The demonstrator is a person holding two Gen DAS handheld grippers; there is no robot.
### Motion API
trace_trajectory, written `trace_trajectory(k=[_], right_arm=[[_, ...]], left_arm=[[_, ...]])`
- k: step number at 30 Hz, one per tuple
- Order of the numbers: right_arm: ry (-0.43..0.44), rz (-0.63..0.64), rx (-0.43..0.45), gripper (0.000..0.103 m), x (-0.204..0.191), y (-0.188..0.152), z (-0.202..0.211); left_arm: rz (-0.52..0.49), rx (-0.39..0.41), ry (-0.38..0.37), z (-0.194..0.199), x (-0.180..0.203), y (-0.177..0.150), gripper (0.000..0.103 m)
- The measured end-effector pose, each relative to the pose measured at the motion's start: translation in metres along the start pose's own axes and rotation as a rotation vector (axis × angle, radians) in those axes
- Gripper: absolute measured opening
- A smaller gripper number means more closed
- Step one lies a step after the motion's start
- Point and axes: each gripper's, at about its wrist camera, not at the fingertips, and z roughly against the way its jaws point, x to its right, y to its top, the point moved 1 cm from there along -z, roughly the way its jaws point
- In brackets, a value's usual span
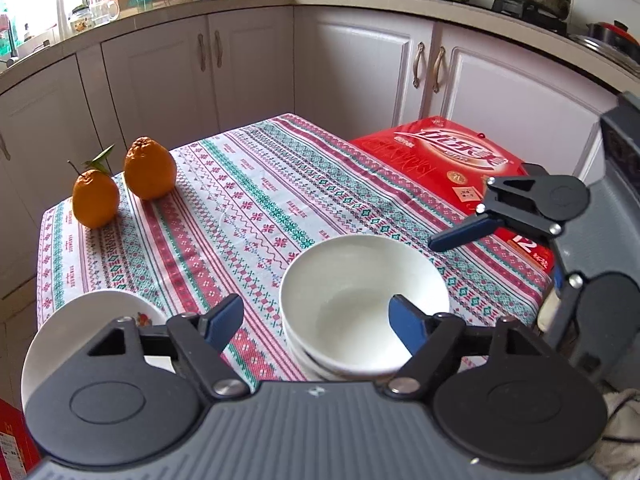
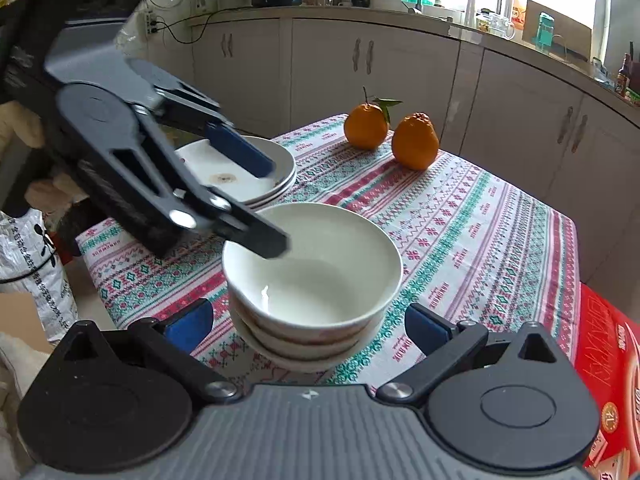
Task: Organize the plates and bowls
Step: 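Open the left gripper, leaving the bowl on the stack, then grip the stack of three bowls from opposite sides with both grippers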
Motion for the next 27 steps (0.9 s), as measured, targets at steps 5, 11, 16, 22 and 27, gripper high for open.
trace_trajectory(k=[5,11,16,22,27], right_arm=[[-0.029,0.003,-0.009,0.103,-0.001,-0.004,0.003],[-0.072,0.024,-0.099,0.103,-0.004,-0.023,-0.013],[-0.074,-0.012,-0.163,0.103,0.001,-0.041,-0.033],[-0.066,-0.028,-0.214,0.103,0.006,-0.049,-0.051],[-0.02,-0.072,-0.221,0.103,0.015,-0.05,-0.057]], left_arm=[[-0.002,0.017,0.001,0.015,-0.002,-0.016,0.085],[0.028,0.022,0.013,0.022,-0.01,-0.034,0.086],[0.0,-0.012,0.018,0.015,-0.008,-0.05,0.086],[-0.05,-0.067,-0.01,-0.005,-0.001,-0.067,0.086],[-0.084,-0.099,-0.041,-0.02,0.002,-0.073,0.086]])
